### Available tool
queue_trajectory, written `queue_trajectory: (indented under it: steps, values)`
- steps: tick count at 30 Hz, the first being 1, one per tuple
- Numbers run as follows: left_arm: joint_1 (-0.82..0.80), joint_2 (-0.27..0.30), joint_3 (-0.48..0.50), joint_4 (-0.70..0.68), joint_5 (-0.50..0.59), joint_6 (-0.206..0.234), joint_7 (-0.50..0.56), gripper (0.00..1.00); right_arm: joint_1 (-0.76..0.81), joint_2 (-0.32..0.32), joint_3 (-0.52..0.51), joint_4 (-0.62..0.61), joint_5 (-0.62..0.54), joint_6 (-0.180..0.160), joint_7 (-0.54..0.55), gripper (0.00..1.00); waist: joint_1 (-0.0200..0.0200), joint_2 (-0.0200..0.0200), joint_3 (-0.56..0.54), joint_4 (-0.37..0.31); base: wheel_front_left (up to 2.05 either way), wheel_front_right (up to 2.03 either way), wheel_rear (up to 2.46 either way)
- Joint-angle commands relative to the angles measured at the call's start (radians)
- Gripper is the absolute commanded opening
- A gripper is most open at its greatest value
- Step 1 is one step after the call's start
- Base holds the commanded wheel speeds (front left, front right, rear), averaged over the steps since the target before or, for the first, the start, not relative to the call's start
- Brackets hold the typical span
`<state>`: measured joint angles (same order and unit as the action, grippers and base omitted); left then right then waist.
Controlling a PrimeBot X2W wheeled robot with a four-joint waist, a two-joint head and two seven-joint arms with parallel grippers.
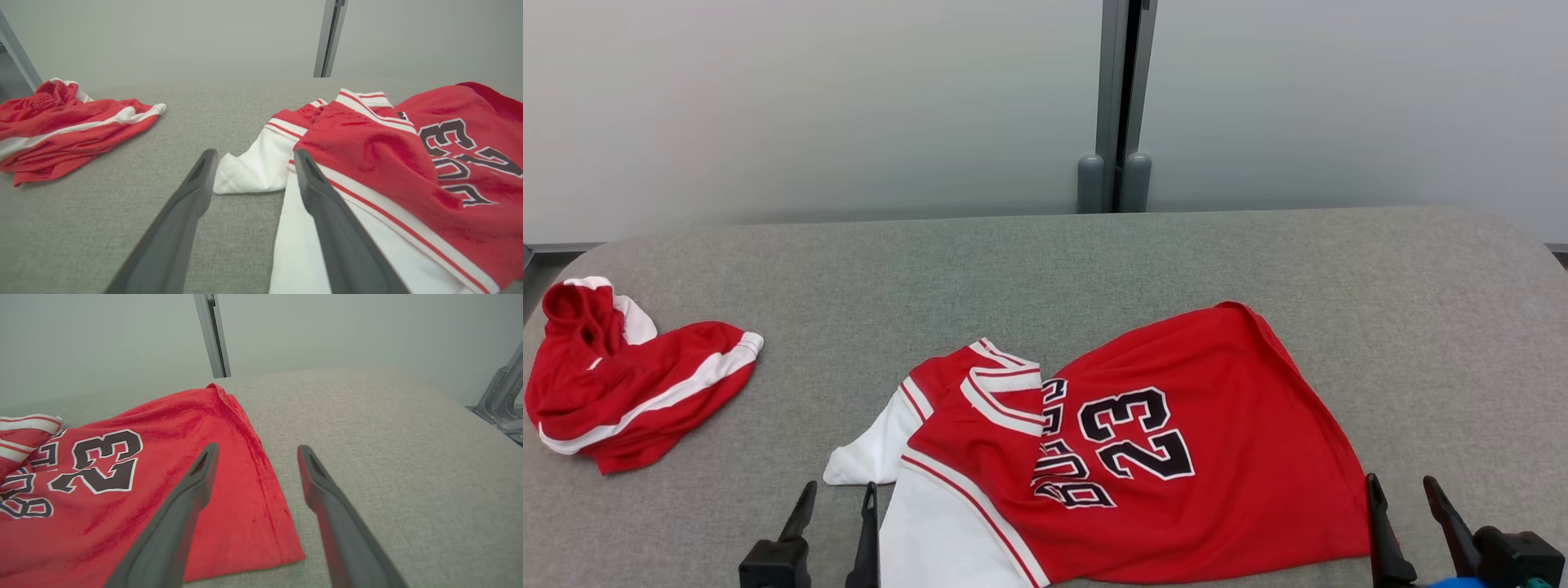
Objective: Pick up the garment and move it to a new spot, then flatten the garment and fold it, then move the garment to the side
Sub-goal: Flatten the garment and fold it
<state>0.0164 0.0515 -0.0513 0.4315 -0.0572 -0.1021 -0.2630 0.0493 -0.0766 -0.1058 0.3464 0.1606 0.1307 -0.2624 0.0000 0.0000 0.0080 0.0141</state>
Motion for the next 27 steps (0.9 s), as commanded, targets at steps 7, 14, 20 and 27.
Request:
queue_trajectory:
  steps: [7,14,20,27]
  values:
    - [-0.011,0.001,-0.044,0.101,-0.005,-0.012,-0.003,1.00,-0.059,-0.007,-0.032,0.128,0.001,0.000,-0.004,1.00,0.0000,0.0000,0.033,0.007,0.00,0.00,0.00]
    - [0.001,0.000,-0.074,0.201,-0.007,-0.018,-0.003,1.00,-0.102,0.001,-0.054,0.256,0.015,0.000,-0.004,1.00,0.0000,0.0000,0.052,0.012,0.00,0.00,0.00]
    - [0.002,0.000,-0.100,0.247,-0.030,-0.023,0.000,1.00,-0.131,-0.001,-0.052,0.342,0.052,0.000,-0.004,1.00,0.0000,0.0000,0.052,0.019,0.00,0.00,0.00]
    - [0.004,-0.002,-0.153,0.288,-0.067,-0.030,0.002,1.00,-0.158,0.002,-0.035,0.429,0.102,0.000,-0.003,1.00,0.0000,0.0000,0.045,0.019,0.00,0.00,0.00]
